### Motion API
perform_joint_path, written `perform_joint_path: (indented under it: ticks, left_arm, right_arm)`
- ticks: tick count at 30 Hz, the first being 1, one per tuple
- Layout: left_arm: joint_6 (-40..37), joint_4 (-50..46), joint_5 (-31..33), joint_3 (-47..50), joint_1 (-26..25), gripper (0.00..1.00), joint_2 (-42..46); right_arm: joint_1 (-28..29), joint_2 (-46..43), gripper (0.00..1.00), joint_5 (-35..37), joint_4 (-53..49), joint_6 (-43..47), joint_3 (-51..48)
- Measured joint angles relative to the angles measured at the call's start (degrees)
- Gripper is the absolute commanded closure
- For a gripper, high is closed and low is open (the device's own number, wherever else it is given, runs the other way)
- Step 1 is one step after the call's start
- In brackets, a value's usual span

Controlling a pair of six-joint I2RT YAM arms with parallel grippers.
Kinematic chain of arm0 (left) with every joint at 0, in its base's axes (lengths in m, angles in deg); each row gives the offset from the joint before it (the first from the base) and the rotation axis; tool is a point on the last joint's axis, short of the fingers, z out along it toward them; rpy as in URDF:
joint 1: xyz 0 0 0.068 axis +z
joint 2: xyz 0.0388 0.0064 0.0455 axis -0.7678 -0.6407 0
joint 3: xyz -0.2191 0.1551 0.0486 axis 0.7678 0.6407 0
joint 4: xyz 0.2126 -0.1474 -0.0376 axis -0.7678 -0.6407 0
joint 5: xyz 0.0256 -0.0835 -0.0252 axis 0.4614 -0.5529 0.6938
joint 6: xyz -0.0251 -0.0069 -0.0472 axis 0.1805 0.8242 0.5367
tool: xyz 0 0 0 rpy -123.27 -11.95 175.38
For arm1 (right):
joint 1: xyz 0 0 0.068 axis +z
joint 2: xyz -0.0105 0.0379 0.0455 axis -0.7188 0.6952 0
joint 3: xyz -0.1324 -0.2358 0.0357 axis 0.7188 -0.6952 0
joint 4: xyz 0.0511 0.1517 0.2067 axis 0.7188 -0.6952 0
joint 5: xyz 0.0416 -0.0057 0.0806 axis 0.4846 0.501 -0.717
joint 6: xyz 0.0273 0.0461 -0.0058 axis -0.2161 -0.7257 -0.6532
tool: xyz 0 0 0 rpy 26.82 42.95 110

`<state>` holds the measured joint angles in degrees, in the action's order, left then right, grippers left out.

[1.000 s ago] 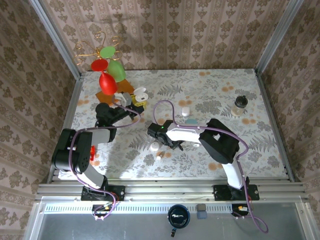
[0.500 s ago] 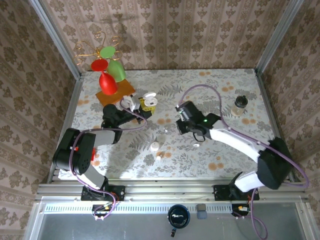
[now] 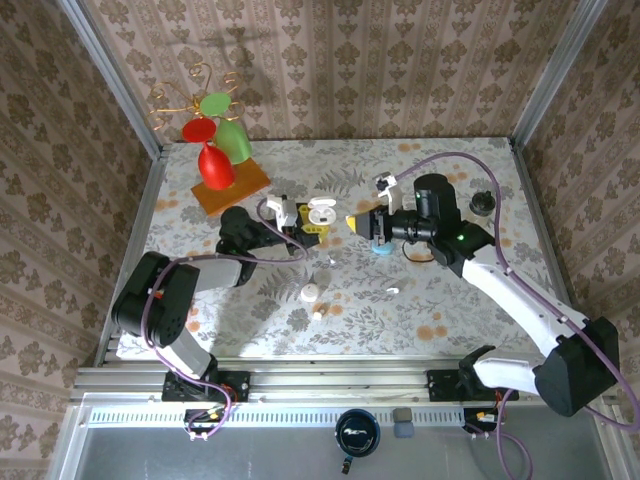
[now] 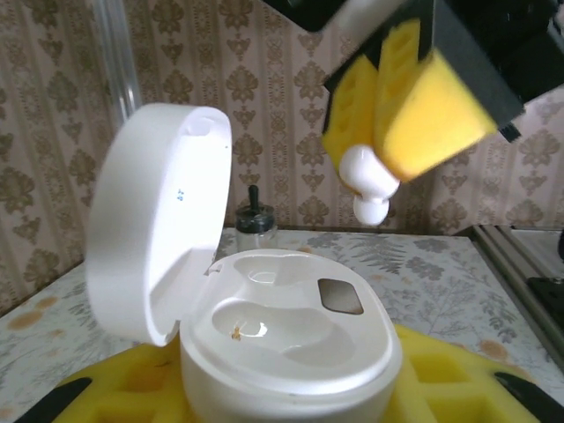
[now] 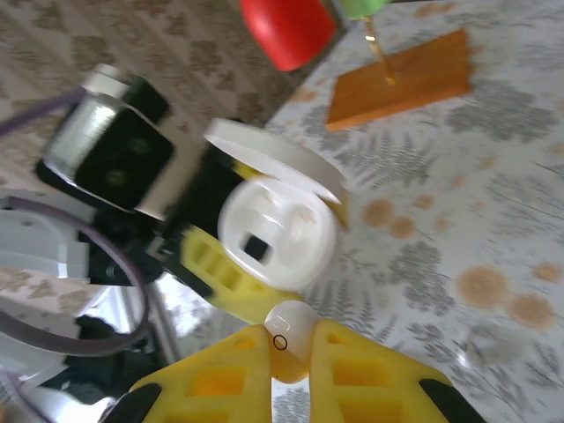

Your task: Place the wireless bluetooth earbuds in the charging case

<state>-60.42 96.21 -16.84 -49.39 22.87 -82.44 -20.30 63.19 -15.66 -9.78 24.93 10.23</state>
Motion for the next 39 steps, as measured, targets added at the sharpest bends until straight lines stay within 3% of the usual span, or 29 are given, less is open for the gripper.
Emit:
perform_joint_path:
  ticks: [11, 29, 39]
  left_arm:
    - [1.01, 0.0, -1.84, 0.0, -0.44, 0.62, 0.0]
    - [1.42, -0.44, -1.84, -0.02, -0.44, 0.62, 0.0]
    - [1.66, -0.44, -1.79, -0.02, -0.37, 0.62, 0.0]
  right_arm:
    - [1.2, 6.88, 0.86, -4.52, -6.32, 7.04, 10.16]
    - [1.79, 11.17, 0.86, -4.02, -11.21, 12.09, 11.58]
    - [2.05, 11.17, 0.73, -2.47, -11.39, 12.17, 11.85]
